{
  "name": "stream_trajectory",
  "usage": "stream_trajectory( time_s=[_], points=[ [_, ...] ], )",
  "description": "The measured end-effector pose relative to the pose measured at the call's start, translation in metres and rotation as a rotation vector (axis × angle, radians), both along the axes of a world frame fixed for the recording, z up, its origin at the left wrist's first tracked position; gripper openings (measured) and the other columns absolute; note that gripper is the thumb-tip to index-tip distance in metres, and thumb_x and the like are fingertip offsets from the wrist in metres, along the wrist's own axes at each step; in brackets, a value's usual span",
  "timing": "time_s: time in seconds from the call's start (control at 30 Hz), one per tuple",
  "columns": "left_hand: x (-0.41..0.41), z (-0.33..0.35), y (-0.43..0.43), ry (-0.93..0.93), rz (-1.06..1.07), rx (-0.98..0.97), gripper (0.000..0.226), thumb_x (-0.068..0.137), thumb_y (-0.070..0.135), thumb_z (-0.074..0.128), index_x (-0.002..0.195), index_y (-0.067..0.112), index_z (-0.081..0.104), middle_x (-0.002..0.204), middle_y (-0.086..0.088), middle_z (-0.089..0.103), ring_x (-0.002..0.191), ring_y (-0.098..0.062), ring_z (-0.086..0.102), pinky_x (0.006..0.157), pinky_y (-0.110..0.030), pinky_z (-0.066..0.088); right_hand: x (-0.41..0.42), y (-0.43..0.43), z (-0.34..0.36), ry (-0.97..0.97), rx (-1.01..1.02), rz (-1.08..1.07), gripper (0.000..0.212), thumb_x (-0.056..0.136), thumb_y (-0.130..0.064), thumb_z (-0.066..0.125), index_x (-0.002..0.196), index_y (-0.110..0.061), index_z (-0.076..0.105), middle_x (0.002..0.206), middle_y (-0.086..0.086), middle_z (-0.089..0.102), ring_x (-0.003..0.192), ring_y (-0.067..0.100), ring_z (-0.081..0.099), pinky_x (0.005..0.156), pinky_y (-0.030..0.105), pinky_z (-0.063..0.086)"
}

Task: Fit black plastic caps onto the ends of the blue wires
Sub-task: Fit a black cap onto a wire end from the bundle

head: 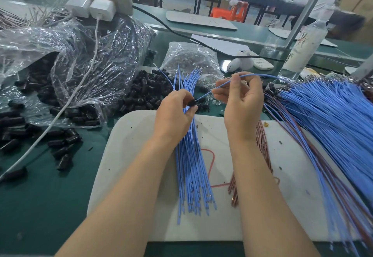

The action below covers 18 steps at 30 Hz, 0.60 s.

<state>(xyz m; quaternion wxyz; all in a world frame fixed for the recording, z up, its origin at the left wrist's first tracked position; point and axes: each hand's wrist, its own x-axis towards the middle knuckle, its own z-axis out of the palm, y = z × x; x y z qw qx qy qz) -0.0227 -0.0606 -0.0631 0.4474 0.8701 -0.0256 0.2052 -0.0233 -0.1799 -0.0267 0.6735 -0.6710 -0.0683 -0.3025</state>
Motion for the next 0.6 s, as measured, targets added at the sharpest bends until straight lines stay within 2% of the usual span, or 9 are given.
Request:
stream_trajectory(
  time_s=[0.2, 0.37, 0.53, 0.6],
  points=[
    [0.0, -0.001, 0.0, -0.023, -0.014, 0.068, 0.01, 0.084, 0.015, 0.068, 0.094, 0.012, 0.067, 0.09, -0.001, 0.061, 0.087, -0.019, 0.056, 0.082, -0.032, 0.046, 0.004, -0.003, 0.0, 0.085, 0.159, 0.046, 0.013, 0.101, -0.01, 0.042, 0.09, -0.012, 0.049, 0.077, 0.013, 0.067, 0.057, 0.016, 0.067, 0.057, 0.023, 0.054],
    [-0.001, -0.002, -0.001, -0.011, -0.015, 0.113, 0.014, 0.086, 0.018, 0.066, 0.099, 0.014, 0.066, 0.094, -0.001, 0.061, 0.09, -0.019, 0.055, 0.082, -0.032, 0.045, 0.007, -0.005, -0.003, 0.129, 0.185, 0.078, 0.012, 0.101, -0.012, 0.044, 0.092, -0.008, 0.052, 0.078, 0.011, 0.068, 0.059, 0.014, 0.068, 0.057, 0.021, 0.054],
    [-0.002, 0.0, -0.004, -0.043, -0.049, 0.104, 0.017, 0.087, 0.019, 0.065, 0.103, 0.015, 0.069, 0.095, -0.003, 0.062, 0.091, -0.019, 0.056, 0.082, -0.032, 0.045, 0.011, 0.0, -0.015, 0.27, -0.041, 0.16, 0.013, 0.096, -0.008, 0.054, 0.085, -0.009, 0.06, 0.077, 0.006, 0.067, 0.065, 0.009, 0.067, 0.063, 0.019, 0.054],
    [-0.003, 0.002, -0.004, -0.067, -0.066, 0.089, 0.016, 0.088, 0.02, 0.065, 0.102, 0.014, 0.07, 0.093, -0.004, 0.062, 0.089, -0.02, 0.056, 0.081, -0.034, 0.046, 0.012, 0.002, -0.017, 0.271, -0.126, 0.138, 0.017, 0.093, -0.009, 0.058, 0.077, -0.015, 0.061, 0.071, 0.003, 0.066, 0.065, 0.009, 0.066, 0.065, 0.025, 0.056]
  ],
)
